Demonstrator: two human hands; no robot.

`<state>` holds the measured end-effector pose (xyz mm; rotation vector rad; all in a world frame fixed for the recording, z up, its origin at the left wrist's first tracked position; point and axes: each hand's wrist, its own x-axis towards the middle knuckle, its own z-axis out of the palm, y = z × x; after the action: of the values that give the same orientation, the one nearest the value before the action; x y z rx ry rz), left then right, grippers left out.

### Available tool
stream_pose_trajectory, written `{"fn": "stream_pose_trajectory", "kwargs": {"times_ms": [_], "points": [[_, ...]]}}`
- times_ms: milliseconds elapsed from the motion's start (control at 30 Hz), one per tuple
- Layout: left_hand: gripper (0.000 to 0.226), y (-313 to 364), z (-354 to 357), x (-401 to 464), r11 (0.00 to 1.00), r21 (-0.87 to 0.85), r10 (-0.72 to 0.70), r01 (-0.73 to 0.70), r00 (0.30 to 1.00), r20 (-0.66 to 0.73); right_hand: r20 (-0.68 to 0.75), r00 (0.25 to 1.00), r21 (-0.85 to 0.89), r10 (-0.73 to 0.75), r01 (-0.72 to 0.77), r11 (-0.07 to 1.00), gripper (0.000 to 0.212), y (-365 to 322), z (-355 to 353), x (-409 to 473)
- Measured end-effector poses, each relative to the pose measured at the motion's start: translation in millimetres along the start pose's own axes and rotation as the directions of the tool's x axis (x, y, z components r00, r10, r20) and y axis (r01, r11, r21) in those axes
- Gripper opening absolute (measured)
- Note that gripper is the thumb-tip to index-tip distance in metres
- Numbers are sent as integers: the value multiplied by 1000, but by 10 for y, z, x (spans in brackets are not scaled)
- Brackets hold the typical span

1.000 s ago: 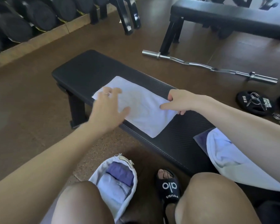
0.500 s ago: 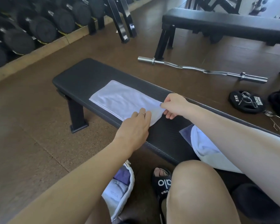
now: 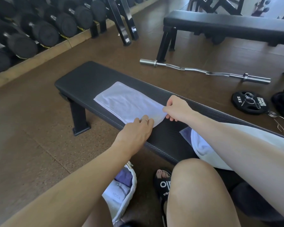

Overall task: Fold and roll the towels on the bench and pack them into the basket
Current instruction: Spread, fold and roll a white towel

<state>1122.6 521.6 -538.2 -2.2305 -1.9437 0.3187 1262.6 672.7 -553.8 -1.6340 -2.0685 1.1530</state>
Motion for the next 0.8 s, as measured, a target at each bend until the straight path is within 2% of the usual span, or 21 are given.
{"fn": "stream_pose_trajectory", "kwargs": {"times_ms": [133, 267, 333, 433, 500, 567, 700, 800], "points": [[35, -19, 18, -74, 999, 12, 44, -44, 999, 0, 26, 999, 75, -26, 24, 997, 20, 32, -23, -24], [17, -28, 90, -156, 997, -59, 51, -57, 995, -87, 170, 983, 91, -68, 53, 994, 22, -11, -156, -69], [16, -52, 136, -183, 994, -64, 78, -87, 989, -130, 241, 968, 113, -73, 46, 992, 21, -37, -226, -76], [38, -97, 194, -195, 983, -37, 172, -181, 968, -185, 327, 943, 128, -63, 21, 992, 21, -89, -304, -83], [56, -98, 246, -199, 975, 10, 223, -224, 969, -103, 383, 923, 148, -42, -17, 989, 25, -122, -337, -94], [65, -83, 233, -222, 971, 60, 234, -231, 970, -59, 405, 914, 188, -18, -64, 980, 27, -135, -365, -99], [38, -52, 133, -253, 972, 94, 221, -216, 974, -42, 412, 911, 255, 2, -117, 960, 27, -134, -413, -102], [28, -85, 69, -257, 974, 79, 217, -211, 974, -72, 442, 897, 254, -9, -115, 960, 33, -106, -429, -110]]}}
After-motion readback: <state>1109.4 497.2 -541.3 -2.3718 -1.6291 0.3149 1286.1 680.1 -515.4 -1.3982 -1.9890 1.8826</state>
